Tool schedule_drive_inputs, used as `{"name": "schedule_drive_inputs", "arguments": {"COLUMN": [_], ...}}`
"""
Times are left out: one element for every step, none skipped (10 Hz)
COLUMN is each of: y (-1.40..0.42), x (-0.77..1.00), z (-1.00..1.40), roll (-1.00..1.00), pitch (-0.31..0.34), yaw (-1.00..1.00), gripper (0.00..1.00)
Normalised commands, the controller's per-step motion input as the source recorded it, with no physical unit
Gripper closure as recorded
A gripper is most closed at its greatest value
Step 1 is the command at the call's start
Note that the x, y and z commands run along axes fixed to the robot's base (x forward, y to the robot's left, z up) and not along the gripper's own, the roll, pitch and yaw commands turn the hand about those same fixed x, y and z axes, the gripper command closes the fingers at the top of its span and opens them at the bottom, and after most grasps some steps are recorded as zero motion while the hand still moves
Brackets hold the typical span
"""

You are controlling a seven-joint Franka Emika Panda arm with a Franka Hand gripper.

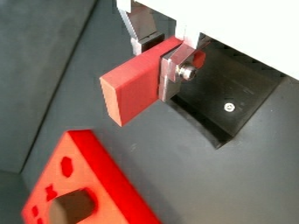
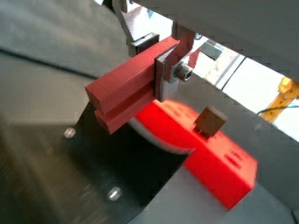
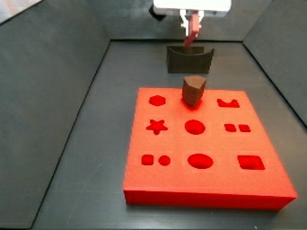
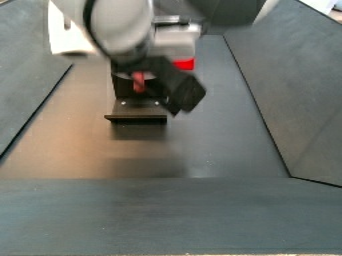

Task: Pick up the double-square object. Move up. Place the double-square object on the fixture. Regrasp the double-square object. Move to above the board. Insert the double-square object.
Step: Place the double-square object on the fixture, then regrasp the double-square object.

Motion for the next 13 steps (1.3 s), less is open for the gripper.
{"name": "schedule_drive_inputs", "arguments": {"y": [0.13, 0.1, 0.08, 0.06, 0.06, 0.05, 0.04, 0.0, 0.0, 0.0, 0.0, 0.0, 0.0], "x": [0.17, 0.13, 0.11, 0.09, 0.08, 0.07, 0.06, 0.0, 0.0, -0.01, -0.02, -0.03, -0.04], "z": [-0.93, -0.68, -0.51, -0.28, -0.18, -0.19, -0.19, 0.0, 1.0, 1.0, 1.0, 1.0, 1.0], "roll": [-0.17, -0.17, -0.17, -0.15, -0.13, -0.1, -0.1, 0.0, 0.02, 0.02, 0.03, 0.05, 0.06], "pitch": [-0.006, -0.042, -0.058, -0.071, -0.075, -0.076, -0.076, 0.0, 0.024, 0.029, 0.037, 0.037, 0.043], "yaw": [-0.21, -0.18, -0.15, -0.1, -0.09, -0.07, -0.04, 0.0, -0.03, -0.02, -0.02, -0.01, -0.02], "gripper": [1.0, 1.0, 1.0, 1.0, 1.0, 1.0, 1.0, 0.0, 0.0, 0.0, 0.0, 0.0, 0.0]}}
